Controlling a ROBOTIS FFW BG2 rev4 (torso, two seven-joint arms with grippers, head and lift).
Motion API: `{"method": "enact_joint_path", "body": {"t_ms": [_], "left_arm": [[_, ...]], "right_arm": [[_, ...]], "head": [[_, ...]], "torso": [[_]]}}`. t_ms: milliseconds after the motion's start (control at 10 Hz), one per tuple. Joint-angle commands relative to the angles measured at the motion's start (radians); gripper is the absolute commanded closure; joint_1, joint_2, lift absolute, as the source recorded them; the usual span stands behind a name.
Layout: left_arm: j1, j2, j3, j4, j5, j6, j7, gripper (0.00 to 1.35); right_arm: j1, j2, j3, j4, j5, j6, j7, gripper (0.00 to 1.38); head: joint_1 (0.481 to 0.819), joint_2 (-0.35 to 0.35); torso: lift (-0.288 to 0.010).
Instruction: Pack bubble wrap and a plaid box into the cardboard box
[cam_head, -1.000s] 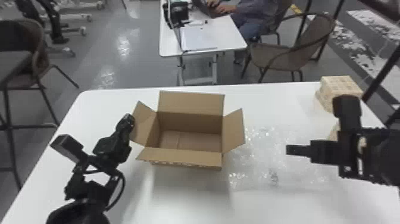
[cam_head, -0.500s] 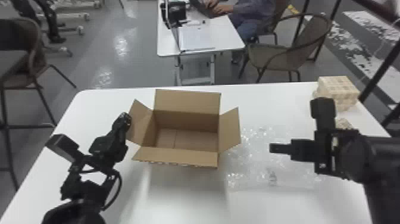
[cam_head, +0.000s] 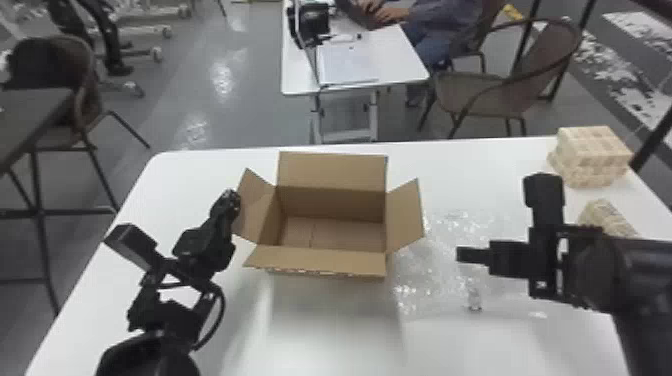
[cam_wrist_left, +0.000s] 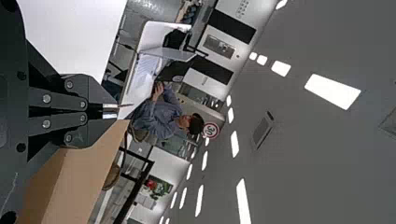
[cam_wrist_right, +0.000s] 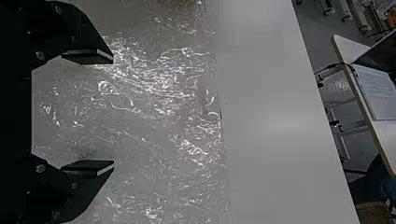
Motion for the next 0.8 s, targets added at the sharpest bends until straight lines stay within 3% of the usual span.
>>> {"method": "enact_joint_path", "body": {"t_ms": [0,200,400,700], "left_arm": [[-0.001,0.0,-0.001,0.0,0.0,0.002,0.0,1.2],[-0.002,0.002,-0.003,0.0,0.002,0.0,0.0,1.2],[0.001,0.002,-0.003,0.0,0.008,0.0,0.0,1.2],[0.004,0.0,0.006,0.0,0.008,-0.006,0.0,1.2]], "right_arm": [[-0.004,-0.007,0.0,0.021,-0.001,-0.016,0.049,0.69],[0.003,-0.014,-0.001,0.018,-0.018,-0.041,0.066,0.99],[0.025,-0.023,-0.006,-0.022,-0.038,-0.046,0.075,1.01],[0.086,-0.061,-0.1,-0.238,-0.046,0.065,0.093,1.01]], "head": [[0.695,0.093],[0.695,0.1],[0.695,0.103],[0.695,0.086]], "torso": [[-0.11],[-0.11],[-0.11],[-0.11]]}}
